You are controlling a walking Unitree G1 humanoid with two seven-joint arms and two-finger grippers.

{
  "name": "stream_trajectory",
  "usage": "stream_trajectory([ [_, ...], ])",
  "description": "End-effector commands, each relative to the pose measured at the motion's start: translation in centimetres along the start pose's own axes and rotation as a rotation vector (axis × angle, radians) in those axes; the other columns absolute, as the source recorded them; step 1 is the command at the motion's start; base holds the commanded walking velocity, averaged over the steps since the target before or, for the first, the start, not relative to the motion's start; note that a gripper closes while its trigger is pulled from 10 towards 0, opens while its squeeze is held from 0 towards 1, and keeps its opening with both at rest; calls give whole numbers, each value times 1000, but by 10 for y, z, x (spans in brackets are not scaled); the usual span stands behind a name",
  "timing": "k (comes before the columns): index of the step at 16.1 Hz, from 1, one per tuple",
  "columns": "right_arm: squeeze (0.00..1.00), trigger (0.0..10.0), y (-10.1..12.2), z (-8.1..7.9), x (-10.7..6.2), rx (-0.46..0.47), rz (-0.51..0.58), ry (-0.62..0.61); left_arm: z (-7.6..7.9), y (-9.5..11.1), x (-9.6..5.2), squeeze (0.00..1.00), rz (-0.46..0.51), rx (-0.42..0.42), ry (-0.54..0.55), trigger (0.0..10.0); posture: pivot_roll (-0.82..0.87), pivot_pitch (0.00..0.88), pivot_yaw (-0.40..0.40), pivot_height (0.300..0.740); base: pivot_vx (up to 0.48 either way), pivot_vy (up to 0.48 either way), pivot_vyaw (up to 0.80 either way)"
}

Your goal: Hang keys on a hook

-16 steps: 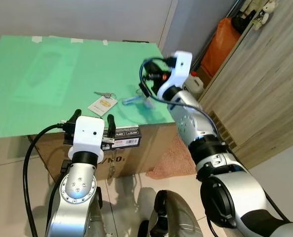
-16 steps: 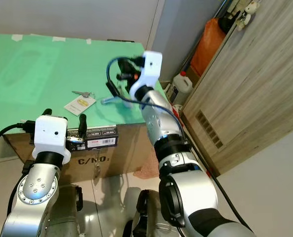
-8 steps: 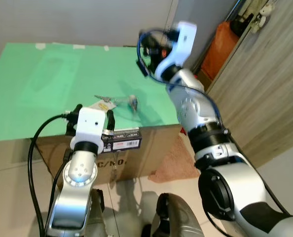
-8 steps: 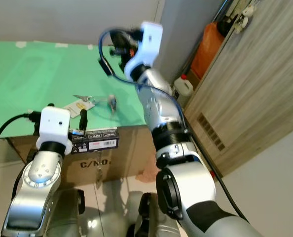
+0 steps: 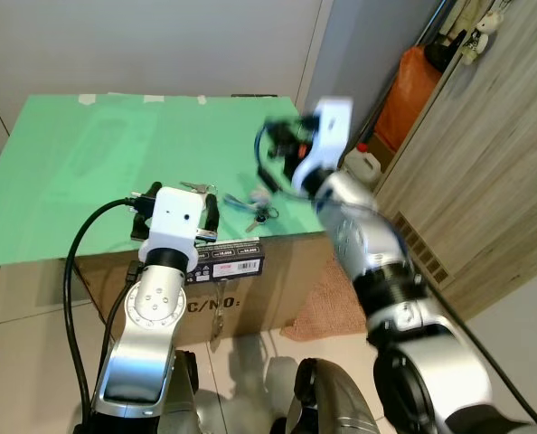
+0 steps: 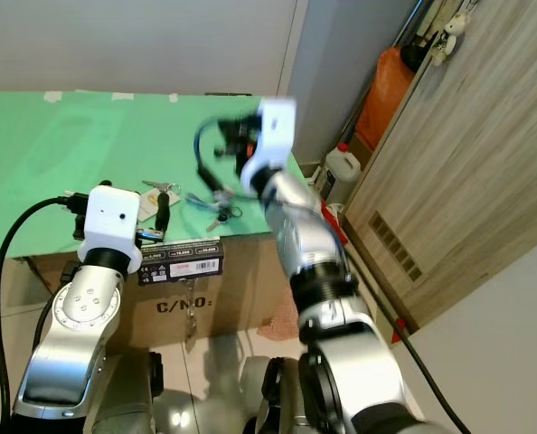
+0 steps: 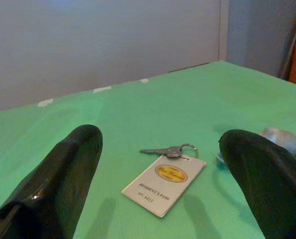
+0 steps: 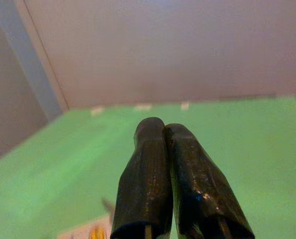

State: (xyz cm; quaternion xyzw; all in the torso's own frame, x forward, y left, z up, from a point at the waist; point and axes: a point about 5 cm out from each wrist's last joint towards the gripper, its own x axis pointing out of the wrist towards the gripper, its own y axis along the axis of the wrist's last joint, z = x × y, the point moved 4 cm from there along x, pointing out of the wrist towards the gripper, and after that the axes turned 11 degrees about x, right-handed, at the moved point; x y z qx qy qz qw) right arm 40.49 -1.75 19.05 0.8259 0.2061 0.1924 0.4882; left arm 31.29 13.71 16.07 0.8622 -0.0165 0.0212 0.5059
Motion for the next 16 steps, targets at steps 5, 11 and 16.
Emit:
stream_trajectory([
  [5, 1000, 10000, -48, 12, -9, -15, -113, -34, 9, 2, -6, 0, 15, -2, -30, 10000, 219, 0, -151, 601, 0, 0, 0],
  [11, 1000, 10000, -60, 19, -10, -48, -139, -68, 15, -2, -41, 0, 9, -6, -90, 10000, 311, 66, -192, 601, 0, 0, 0],
  [16, 1000, 10000, -68, 11, -5, -56, -155, -54, 9, -4, -59, 0, -21, 18, -62, 10000, 381, 109, -229, 601, 0, 0, 0],
])
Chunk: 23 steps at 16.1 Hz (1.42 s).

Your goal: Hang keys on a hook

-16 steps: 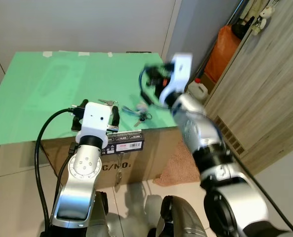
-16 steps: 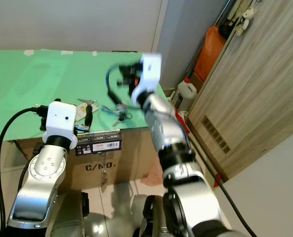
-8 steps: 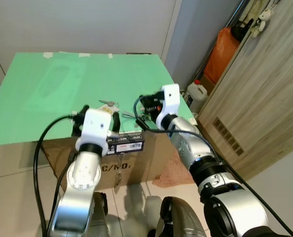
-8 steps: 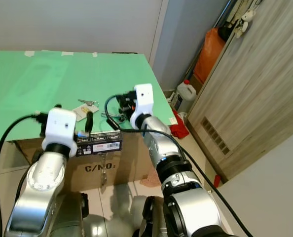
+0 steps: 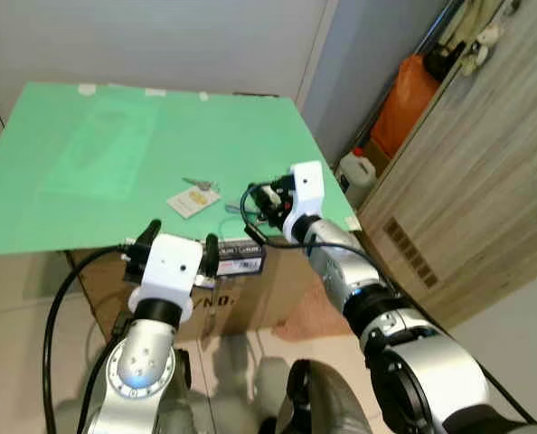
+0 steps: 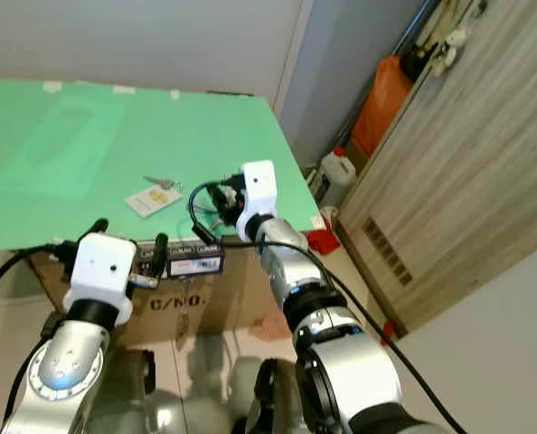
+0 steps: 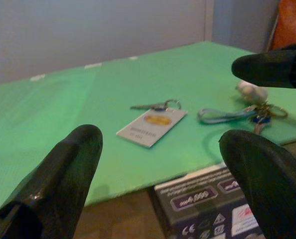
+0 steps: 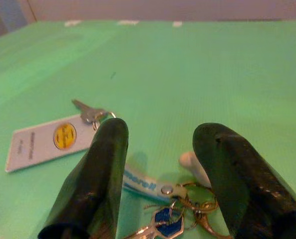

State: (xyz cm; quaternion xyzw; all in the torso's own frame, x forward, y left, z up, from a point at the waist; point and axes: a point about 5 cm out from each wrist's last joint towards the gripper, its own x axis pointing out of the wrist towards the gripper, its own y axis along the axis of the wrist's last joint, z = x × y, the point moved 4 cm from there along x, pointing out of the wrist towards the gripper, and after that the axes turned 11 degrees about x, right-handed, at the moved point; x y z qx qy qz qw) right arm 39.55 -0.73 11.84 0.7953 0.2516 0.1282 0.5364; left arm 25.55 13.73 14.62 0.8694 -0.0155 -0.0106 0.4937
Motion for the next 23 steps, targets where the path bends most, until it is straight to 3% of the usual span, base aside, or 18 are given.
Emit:
stream_trajectory([
  [1, 1000, 10000, 3, -11, 5, 8, 14, 19, 3, 6, -4, 0, 10, -8, -4, 10000, 386, 112, -232, 601, 0, 0, 0],
  [7, 1000, 10000, 2, -5, 7, -34, 22, -69, 4, 12, -18, 0, 11, -37, -10, 10000, 418, 147, -245, 601, 0, 0, 0],
  [8, 0, 10000, 1, -3, 7, -35, 21, -82, 6, 13, -19, 0, 15, -44, -21, 10000, 418, 147, -245, 601, 0, 0, 0],
  [10, 0, 10000, -1, -4, 8, -32, 10, -99, 18, 19, -24, 0, 29, -34, -114, 10000, 426, 168, -241, 601, 0, 0, 0],
  [15, 0, 10000, -9, -8, 8, -14, -13, -115, 16, 21, -32, 0, 17, -33, -115, 10000, 450, 194, -245, 601, 0, 0, 0],
  [16, 0, 9020, -10, -8, 8, -9, -15, -114, 15, 21, -32, 0, 13, -32, -113, 10000, 450, 195, -245, 601, 0, 0, 0],
  [17, 0, 0, -12, -11, 9, 7, -17, -105, 13, 20, -32, 0, 4, -34, -110, 10000, 449, 196, -249, 601, 0, 0, 0],
  [23, 0, 0, -11, -10, 7, 40, -12, -79, 18, 18, -30, 0, -26, -43, -98, 10000, 410, 190, -250, 601, 0, 0, 0],
])
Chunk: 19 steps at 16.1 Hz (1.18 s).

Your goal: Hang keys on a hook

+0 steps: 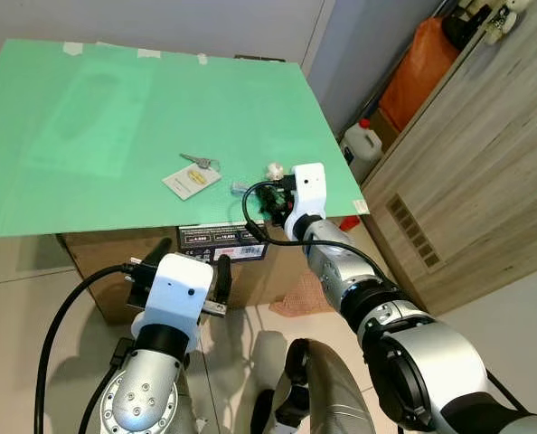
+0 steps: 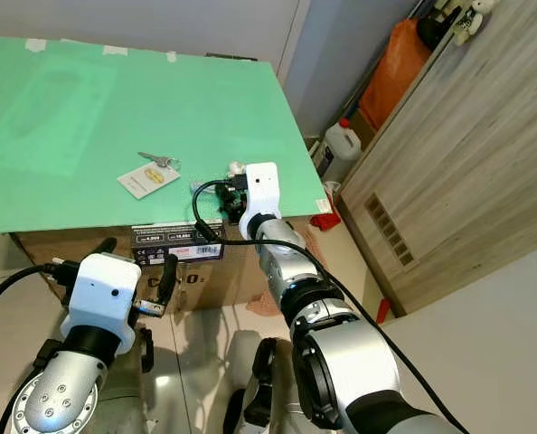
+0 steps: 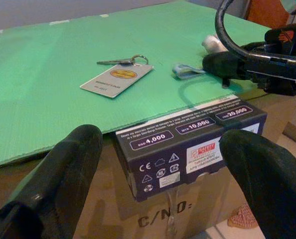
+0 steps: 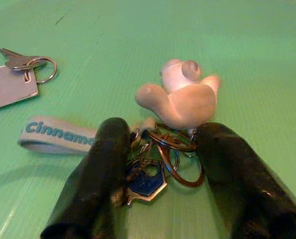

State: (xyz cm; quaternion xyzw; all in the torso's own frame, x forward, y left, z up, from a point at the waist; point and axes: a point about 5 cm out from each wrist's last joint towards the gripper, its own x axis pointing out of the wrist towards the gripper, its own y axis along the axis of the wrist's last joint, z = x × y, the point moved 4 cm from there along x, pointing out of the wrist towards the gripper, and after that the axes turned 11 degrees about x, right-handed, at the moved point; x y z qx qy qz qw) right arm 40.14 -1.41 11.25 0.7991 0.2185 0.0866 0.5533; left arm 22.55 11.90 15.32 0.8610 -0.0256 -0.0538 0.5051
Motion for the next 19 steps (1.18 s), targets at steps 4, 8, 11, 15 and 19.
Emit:
stream_trajectory([
  [4, 557, 0, -4, -16, 3, 75, 4, 32, 6, 2, 5, 0, 0, -14, -18, 10000, 386, 183, -238, 601, 0, 0, 0],
  [8, 518, 0, 6, -24, 5, 75, 32, 81, 4, -1, 11, 0, 1, -7, -18, 10000, 364, 163, -229, 601, 0, 0, 0],
  [11, 0, 0, 12, -19, 5, 74, 50, 67, 2, -2, 17, 0, 6, 0, -16, 10000, 349, 146, -215, 601, 0, 0, 0],
  [15, 0, 0, 44, -25, 10, 107, 138, 105, 1, -1, 30, 0, 21, -5, -16, 10000, 312, 100, -200, 601, 0, 0, 0],
  [19, 0, 0, 66, -17, 9, 54, 183, 114, -1, -1, 47, 0, 33, -19, 9, 10000, 277, 23, -197, 601, 0, 0, 0],
])
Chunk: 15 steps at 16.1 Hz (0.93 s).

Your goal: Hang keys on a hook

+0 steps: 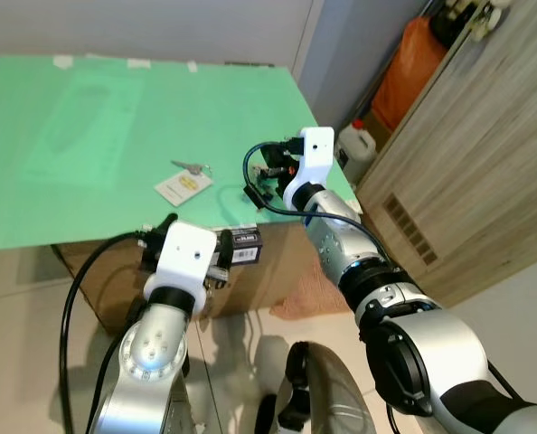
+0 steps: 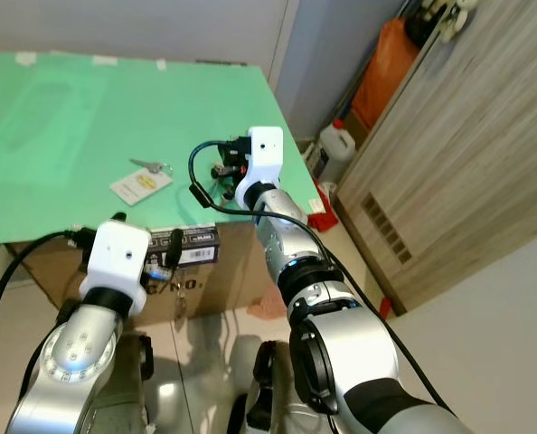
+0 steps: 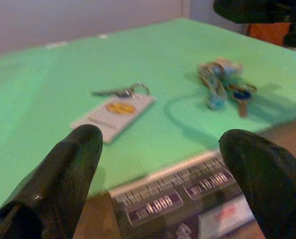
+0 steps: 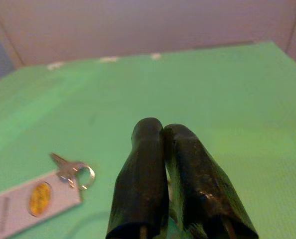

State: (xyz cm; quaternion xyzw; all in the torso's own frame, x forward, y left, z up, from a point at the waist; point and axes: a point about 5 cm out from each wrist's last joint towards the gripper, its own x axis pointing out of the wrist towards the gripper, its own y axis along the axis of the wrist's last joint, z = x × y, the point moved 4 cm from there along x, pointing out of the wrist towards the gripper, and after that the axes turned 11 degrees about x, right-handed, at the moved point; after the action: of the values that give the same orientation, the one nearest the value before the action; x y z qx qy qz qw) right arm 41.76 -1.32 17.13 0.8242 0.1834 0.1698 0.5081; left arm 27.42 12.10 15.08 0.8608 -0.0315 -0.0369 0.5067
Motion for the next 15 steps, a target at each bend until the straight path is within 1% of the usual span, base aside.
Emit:
stream_trajectory([
  [1, 0, 0, 15, 3, 1, -22, 33, 4, 5, 2, 4, 0, 12, -23, -11, 10000, 268, 7, -194, 601, 0, 0, 0],
  [2, 0, 0, 23, 8, 1, -33, 46, 2, 7, 3, 8, 0, 21, -27, -12, 10000, 256, 0, -188, 601, 0, 0, 0],
  [3, 0, 0, 25, 12, 0, -47, 41, -10, 8, 3, 12, 0, 25, -26, -13, 10000, 244, 0, -180, 601, 0, 0, 0],
  [4, 0, 2667, 20, 17, -1, -60, 17, -38, 8, 3, 13, 0, 25, -26, -13, 10000, 244, 0, -180, 601, 0, 0, 0],
  [5, 1000, 10000, 8, 16, -3, -57, -8, -39, 10, 4, 14, 0, 30, -24, -20, 10000, 240, 0, -172, 601, 0, 0, 0],
  [7, 1000, 10000, -12, 12, -7, -68, -49, -47, 12, 5, 13, 0, 40, -18, -40, 10000, 244, 8, -158, 601, 0, 0, 0],
  [9, 1000, 10000, -17, 11, -7, -64, -56, -54, 9, 1, 10, 0, 36, -17, -44, 10000, 252, 20, -153, 601, 0, 0, 0],
  [12, 1000, 10000, -23, 14, -10, -60, -71, -71, 3, -3, 5, 0, 19, -4, -38, 10000, 281, 51, -154, 601, 0, 0, 0],
  [15, 1000, 10000, -28, 12, -11, -53, -78, -64, 1, -5, 2, 0, 11, 0, -26, 10000, 294, 57, -165, 601, 0, 0, 0],
])
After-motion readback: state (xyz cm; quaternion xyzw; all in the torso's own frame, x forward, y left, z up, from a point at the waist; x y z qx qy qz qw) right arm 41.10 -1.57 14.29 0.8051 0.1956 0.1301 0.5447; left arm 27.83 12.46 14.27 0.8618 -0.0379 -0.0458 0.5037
